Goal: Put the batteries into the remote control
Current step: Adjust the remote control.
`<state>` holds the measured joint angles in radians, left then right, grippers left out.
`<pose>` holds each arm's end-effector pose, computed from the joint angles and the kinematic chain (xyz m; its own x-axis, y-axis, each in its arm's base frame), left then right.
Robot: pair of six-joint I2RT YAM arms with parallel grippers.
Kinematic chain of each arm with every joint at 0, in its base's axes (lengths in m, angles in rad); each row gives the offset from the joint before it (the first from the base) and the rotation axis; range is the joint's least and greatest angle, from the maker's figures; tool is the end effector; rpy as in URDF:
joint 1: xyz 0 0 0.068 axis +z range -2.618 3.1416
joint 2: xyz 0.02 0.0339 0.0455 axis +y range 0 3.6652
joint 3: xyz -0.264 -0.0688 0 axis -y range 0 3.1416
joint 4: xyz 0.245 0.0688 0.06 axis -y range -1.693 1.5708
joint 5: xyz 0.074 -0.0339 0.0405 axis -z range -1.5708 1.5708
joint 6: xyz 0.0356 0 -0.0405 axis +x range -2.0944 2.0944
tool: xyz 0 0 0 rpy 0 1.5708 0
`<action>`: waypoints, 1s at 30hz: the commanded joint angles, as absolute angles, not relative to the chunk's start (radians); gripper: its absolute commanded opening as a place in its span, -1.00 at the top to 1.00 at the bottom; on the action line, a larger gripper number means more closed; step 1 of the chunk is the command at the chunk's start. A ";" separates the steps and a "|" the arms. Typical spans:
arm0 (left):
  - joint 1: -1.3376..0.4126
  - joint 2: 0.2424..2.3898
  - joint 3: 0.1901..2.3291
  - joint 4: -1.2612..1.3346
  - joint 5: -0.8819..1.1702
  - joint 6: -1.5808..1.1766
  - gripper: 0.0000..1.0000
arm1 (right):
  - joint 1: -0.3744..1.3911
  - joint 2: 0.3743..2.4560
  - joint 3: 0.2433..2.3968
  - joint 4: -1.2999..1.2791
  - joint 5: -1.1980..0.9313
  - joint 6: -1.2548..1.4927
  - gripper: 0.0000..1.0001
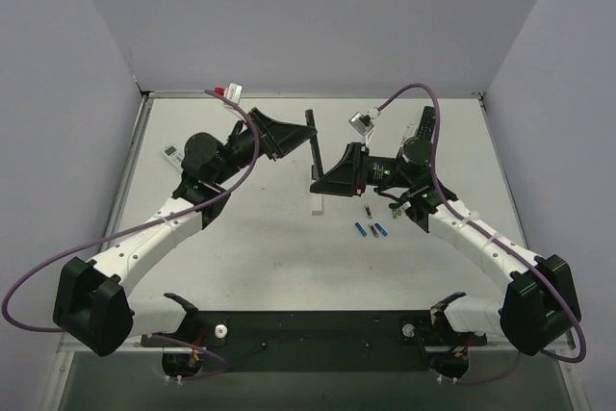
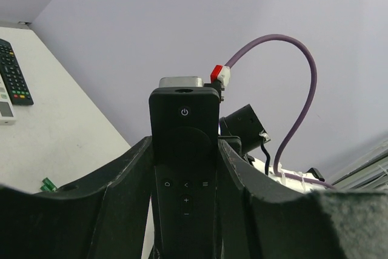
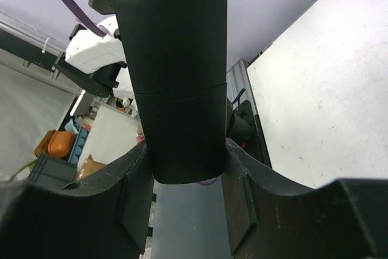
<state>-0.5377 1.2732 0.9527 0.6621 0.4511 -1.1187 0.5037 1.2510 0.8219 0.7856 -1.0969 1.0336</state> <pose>0.2445 -0.1639 0.3812 -0.6063 -0.5810 -0.5430 0.6143 0.0914 -0.7838 0.2206 0.1577 0.3482 -0.6603 0.0838 -0.7464 -0.7490 -0.1462 0.6462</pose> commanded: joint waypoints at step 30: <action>-0.819 1.074 1.005 0.026 -0.210 -0.854 -0.79 | 0.804 1.111 1.098 -0.173 -0.278 0.215 1.00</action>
